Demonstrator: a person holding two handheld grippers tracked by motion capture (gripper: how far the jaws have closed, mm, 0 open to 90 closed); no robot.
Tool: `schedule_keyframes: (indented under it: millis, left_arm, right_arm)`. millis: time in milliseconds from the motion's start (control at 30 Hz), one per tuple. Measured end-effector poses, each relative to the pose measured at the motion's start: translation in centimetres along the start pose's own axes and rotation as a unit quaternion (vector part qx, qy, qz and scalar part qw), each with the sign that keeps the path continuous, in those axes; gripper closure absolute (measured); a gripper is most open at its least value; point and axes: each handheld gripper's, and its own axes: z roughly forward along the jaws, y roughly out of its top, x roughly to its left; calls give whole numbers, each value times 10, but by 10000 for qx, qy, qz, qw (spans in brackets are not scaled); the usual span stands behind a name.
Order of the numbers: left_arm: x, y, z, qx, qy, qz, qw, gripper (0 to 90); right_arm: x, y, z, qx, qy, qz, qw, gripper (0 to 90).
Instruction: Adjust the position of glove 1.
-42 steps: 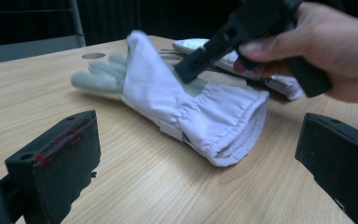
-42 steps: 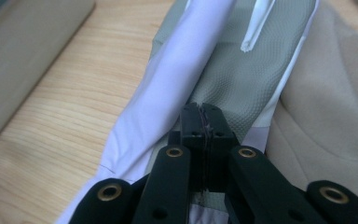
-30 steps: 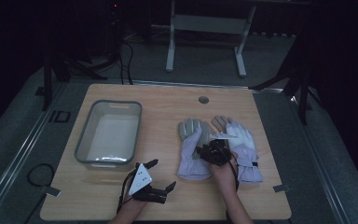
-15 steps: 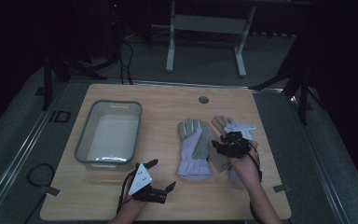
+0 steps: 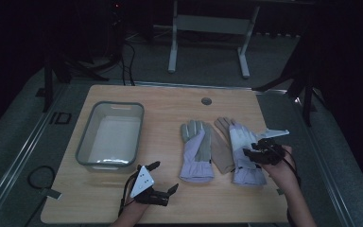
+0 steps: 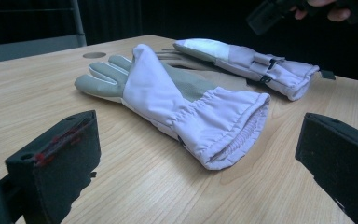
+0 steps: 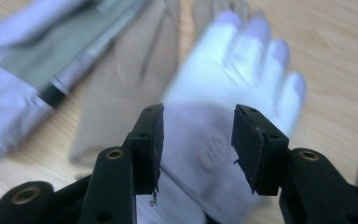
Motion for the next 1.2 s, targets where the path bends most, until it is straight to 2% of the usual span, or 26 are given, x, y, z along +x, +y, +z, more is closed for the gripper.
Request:
schedule_keyframes:
  millis: [133, 267, 367, 467, 633, 767, 867, 967, 1000, 1033, 1133, 1200]
  left_arm:
    - [0, 0, 0, 0, 0, -1, 10000, 1]
    - [0, 0, 0, 0, 1, -6, 10000, 1]
    - [0, 0, 0, -1, 3, 0, 10000, 1]
    - [0, 0, 0, -1, 3, -1, 10000, 1]
    - [0, 0, 0, -1, 4, -7, 10000, 1]
    - [0, 0, 0, -7, 5, -18, 10000, 1]
    - [0, 0, 0, -4, 7, -20, 10000, 1]
    - [0, 0, 0, -1, 14, -18, 10000, 1]
    - [0, 0, 0, -1, 14, -17, 10000, 1]
    - [0, 0, 0, 0, 16, -17, 10000, 1]
    - [0, 0, 0, 1, 19, -8, 10000, 1]
    - [0, 0, 0, 0, 22, 6, 10000, 1]
  right_arm:
    - [-10, -14, -1, 94, 79, 96, 9999, 533]
    - [-15, -19, 2, 116, 166, 89, 9998, 528]
    - [-19, -21, 12, 153, 301, 131, 9993, 518]
    - [-22, -23, 23, 307, 229, 137, 9992, 491]
    - [-27, -32, 42, 490, 276, 261, 9981, 469]
    - [-26, -38, 45, 331, 473, 316, 9978, 605]
    - [-25, -41, 44, 230, 481, 383, 9978, 623]
    - [-24, -42, 44, 209, 460, 425, 9978, 650]
    - [-21, -41, 43, 236, 385, 457, 9979, 742]
    - [-18, -40, 42, 239, 323, 435, 9982, 771]
    - [-15, -37, 38, 241, 216, 420, 9986, 804]
    - [-15, -37, 33, 192, 260, 497, 9982, 809]
